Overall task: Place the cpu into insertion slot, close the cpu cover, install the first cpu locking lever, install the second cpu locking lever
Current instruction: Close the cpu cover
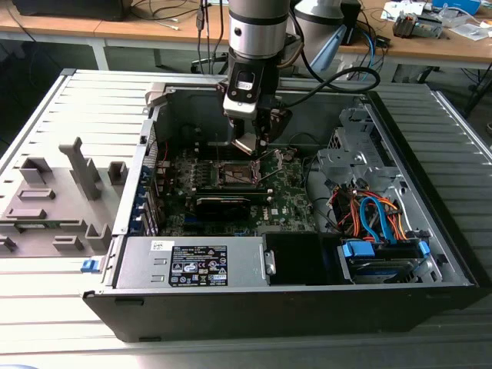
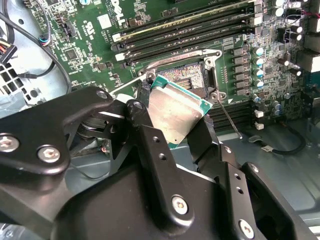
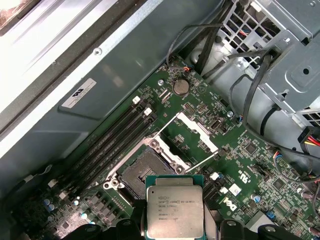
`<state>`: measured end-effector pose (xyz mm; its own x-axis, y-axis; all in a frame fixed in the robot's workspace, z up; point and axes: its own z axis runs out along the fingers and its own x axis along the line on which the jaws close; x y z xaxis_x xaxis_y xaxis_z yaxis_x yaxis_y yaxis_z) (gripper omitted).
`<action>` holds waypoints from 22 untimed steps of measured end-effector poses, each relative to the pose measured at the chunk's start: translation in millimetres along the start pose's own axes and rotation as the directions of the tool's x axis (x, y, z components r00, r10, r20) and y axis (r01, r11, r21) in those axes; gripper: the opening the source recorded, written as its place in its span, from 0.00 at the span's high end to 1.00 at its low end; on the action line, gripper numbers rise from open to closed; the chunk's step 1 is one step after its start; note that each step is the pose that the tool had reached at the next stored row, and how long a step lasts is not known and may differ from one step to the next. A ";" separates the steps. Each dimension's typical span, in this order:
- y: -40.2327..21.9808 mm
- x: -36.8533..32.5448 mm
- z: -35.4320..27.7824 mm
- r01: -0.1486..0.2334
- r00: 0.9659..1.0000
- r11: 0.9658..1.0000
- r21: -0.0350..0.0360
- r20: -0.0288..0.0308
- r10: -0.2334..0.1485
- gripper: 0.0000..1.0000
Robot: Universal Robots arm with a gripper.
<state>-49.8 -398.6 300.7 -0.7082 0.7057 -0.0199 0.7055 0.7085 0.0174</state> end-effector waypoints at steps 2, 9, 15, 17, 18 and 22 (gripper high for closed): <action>0.0 0.0 0.1 -0.005 1.000 1.000 0.000 0.000 0.005 0.45; 0.0 0.0 0.5 -0.017 1.000 1.000 0.000 0.000 0.017 0.45; 0.0 0.0 0.8 -0.026 1.000 1.000 0.001 0.001 0.026 0.45; 0.0 0.0 0.8 -0.029 1.000 1.000 0.001 0.001 0.029 0.45; 0.0 0.0 0.9 -0.031 1.000 1.000 0.001 0.001 0.031 0.45; 0.0 0.0 1.1 -0.035 0.999 0.999 0.002 0.002 0.035 0.45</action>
<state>-49.8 -398.6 299.6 -0.6828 0.7303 -0.0209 0.7301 0.6831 0.0164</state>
